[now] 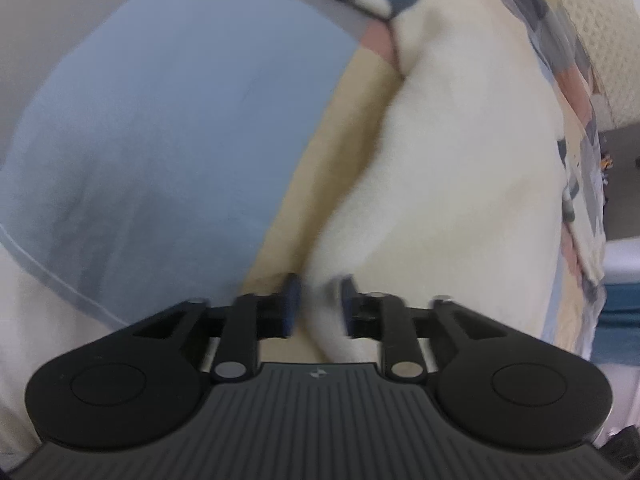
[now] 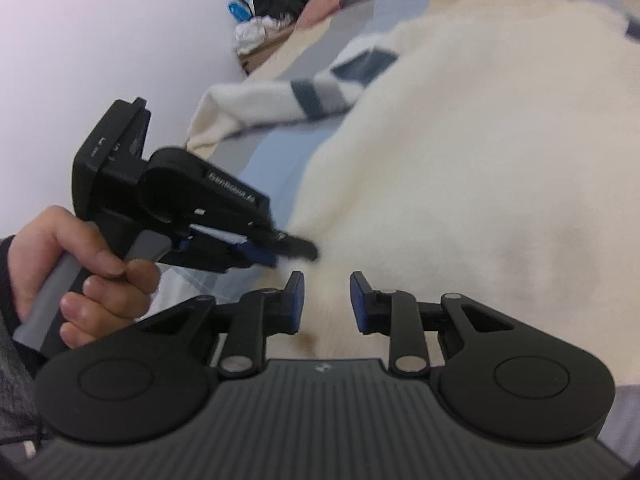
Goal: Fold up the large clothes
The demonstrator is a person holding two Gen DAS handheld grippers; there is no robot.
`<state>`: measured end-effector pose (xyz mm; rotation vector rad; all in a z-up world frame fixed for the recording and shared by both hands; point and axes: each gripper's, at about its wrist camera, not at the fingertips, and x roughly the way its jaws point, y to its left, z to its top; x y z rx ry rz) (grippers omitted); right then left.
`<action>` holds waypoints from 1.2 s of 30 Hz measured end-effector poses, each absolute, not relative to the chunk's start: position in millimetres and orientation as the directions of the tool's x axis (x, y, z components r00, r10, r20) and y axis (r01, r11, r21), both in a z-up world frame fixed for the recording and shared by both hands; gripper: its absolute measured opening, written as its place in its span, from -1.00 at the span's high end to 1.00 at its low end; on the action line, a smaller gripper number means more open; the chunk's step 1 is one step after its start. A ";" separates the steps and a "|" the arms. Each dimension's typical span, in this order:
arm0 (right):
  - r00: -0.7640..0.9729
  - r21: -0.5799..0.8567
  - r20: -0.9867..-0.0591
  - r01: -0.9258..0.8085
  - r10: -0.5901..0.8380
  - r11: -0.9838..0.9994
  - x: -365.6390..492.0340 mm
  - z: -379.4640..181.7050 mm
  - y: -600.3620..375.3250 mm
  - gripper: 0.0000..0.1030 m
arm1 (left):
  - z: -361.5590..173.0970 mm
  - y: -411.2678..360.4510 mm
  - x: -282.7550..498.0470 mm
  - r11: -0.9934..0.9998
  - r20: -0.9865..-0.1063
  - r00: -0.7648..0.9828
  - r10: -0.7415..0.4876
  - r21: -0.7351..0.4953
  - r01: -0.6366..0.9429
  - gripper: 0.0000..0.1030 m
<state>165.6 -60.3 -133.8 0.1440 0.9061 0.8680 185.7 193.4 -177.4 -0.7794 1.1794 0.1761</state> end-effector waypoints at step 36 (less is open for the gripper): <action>0.802 0.618 -0.516 0.105 0.301 0.779 247.2 -133.9 -298.4 0.42 | -177.1 -145.4 258.1 0.954 -0.833 0.493 -0.252 -0.127 0.273 -0.08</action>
